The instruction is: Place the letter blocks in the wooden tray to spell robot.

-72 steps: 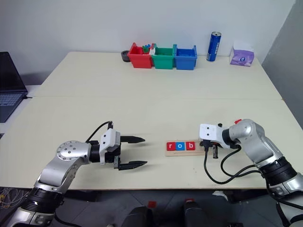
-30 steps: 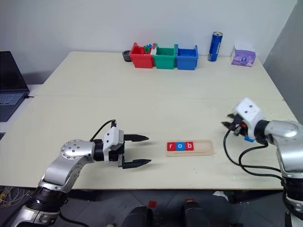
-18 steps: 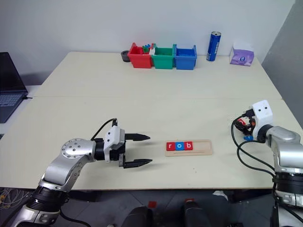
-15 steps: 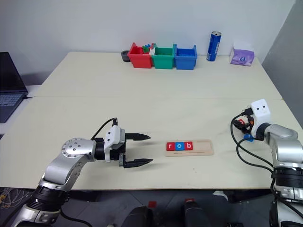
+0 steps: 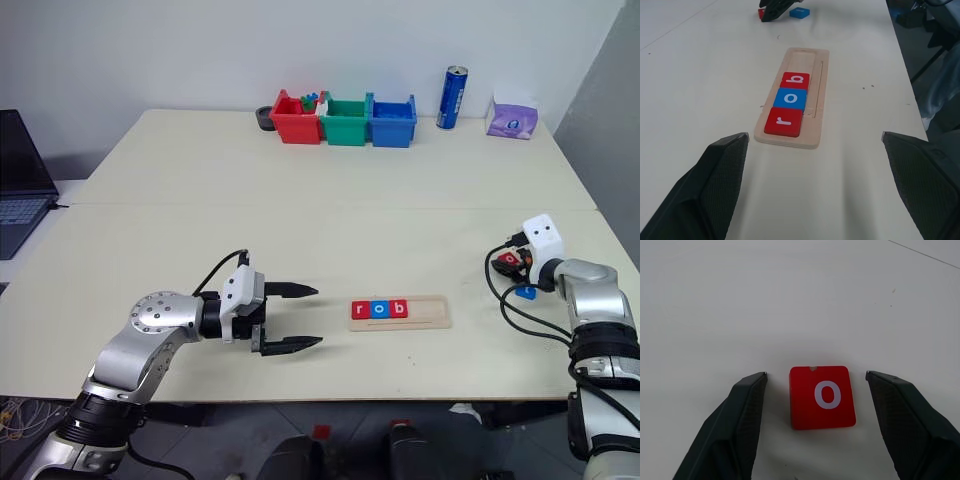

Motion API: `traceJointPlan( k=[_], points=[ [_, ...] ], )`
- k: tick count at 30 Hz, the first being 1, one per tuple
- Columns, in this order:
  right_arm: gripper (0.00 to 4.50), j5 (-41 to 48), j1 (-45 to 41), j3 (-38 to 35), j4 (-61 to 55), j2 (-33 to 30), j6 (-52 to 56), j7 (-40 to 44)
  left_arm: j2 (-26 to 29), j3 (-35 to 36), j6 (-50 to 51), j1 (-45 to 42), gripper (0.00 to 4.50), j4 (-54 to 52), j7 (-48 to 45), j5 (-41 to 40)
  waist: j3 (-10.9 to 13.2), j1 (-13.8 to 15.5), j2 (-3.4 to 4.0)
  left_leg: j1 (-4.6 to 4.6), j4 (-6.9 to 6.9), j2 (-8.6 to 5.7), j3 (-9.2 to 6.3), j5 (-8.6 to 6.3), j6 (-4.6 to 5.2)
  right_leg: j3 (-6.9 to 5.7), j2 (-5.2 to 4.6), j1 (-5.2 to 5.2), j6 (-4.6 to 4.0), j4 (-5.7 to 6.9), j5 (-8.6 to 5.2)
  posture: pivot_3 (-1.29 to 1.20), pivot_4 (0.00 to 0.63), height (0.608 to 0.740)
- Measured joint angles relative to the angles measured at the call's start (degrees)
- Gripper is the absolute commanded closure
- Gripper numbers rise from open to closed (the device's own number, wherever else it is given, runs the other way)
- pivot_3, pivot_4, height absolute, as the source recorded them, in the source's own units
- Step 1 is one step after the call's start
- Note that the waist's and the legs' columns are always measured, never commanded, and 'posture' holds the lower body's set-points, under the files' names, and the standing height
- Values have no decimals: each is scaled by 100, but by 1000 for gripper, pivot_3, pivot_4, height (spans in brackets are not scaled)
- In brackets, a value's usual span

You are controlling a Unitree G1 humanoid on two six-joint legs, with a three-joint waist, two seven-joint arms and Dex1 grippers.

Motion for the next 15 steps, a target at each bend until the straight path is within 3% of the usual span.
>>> traceJointPlan(
  k=[5, 8, 12, 15],
  points=[
    [1147, 18, -386, -13, 694, -29, 4, -29, 3, 1, -5, 12, 0, 0, -25, 2, 0, -2, 0, 3, 2, -1, 2, 0, 0, 3, -1, 2, 0, 0, 0, 0, 150, 740],
    [1753, 58, -520, -10, 914, -66, 116, 93, 3, 1, -5, 11, 0, 0, -24, 3, 0, -1, 0, 2, 2, -1, 2, 0, 0, 3, -1, 3, 0, 0, 0, 0, 150, 740],
    [3058, 69, -529, -7, 953, -66, 167, 206, 9, 1, 6, 12, 0, -1, -21, 4, -2, 15, -3, 3, 6, 0, -5, 0, 0, 4, -3, 9, 0, -1, 1, 0, 150, 740],
    [3054, 74, -524, -25, 944, -66, 207, 198, 19, 1, 11, 12, 0, -1, -22, 4, -2, 19, -3, 3, 7, 0, -6, 0, 0, 2, -3, 10, 1, -1, 1, 0, 150, 740]
  ],
)
